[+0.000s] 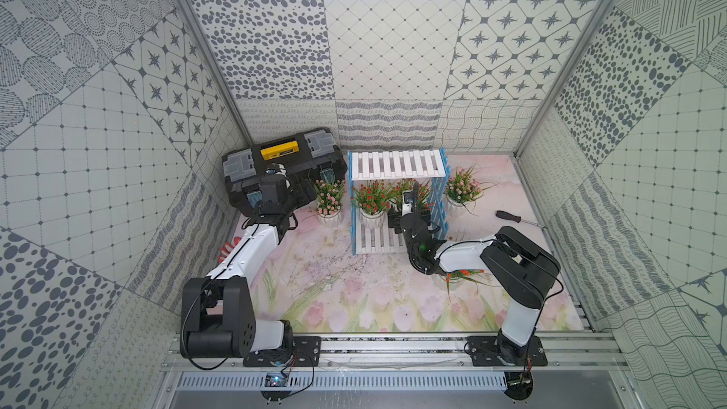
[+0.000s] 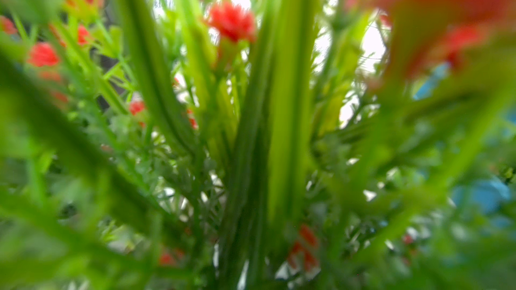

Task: Place the baby's breath potted plants on the rack by color
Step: Place the baby's breath potted plant on the rack.

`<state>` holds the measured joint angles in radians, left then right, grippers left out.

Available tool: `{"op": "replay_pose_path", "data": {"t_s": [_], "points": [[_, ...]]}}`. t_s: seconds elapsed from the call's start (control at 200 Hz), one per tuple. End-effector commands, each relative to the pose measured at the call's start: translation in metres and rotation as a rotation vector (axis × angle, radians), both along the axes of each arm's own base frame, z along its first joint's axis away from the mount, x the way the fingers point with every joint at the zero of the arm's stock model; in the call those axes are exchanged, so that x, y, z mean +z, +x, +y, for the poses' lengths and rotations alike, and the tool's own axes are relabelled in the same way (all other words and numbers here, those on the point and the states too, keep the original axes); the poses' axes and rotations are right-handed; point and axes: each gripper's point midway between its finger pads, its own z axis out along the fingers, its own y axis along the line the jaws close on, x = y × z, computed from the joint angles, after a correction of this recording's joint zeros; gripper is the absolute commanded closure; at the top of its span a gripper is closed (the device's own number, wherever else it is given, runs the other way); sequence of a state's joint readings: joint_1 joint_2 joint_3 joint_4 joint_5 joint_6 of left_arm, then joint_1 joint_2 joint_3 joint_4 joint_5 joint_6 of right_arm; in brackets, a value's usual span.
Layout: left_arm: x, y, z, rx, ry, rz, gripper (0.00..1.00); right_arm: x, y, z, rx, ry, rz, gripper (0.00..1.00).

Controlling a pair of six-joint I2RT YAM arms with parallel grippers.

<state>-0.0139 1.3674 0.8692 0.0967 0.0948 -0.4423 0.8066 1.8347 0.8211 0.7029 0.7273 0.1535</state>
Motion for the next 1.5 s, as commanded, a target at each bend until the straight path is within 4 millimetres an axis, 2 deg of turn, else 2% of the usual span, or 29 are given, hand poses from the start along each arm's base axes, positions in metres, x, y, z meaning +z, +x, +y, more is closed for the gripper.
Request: {"op": "replay_pose_path", "data": {"t_s": [0.0,0.3,0.5,0.695,1.116,1.496], "points": [[0.006,0.005,-0.002,-0.008,-0.014,-0.041,0.07,0.031,0.013,-0.006,-0.071,0.118,-0.102,0.19],[0.006,0.005,-0.002,-0.009,-0.016,-0.040,0.07,0.011,0.024,-0.019,-0.130,0.113,-0.056,0.18],[0.007,0.006,-0.002,-0.008,-0.017,-0.042,0.07,0.007,0.028,-0.024,-0.163,0.114,-0.022,0.18],[0.005,0.006,-0.003,-0.008,-0.022,-0.040,0.07,-0.002,0.023,-0.028,-0.171,0.129,0.033,0.16],[0.005,0.006,-0.003,-0.008,-0.032,-0.043,0.07,-0.030,0.016,-0.029,-0.174,0.146,0.126,0.02],[0.005,0.006,-0.003,-0.005,-0.038,-0.045,0.07,-0.031,0.004,-0.025,-0.166,0.111,0.135,0.02]]}}
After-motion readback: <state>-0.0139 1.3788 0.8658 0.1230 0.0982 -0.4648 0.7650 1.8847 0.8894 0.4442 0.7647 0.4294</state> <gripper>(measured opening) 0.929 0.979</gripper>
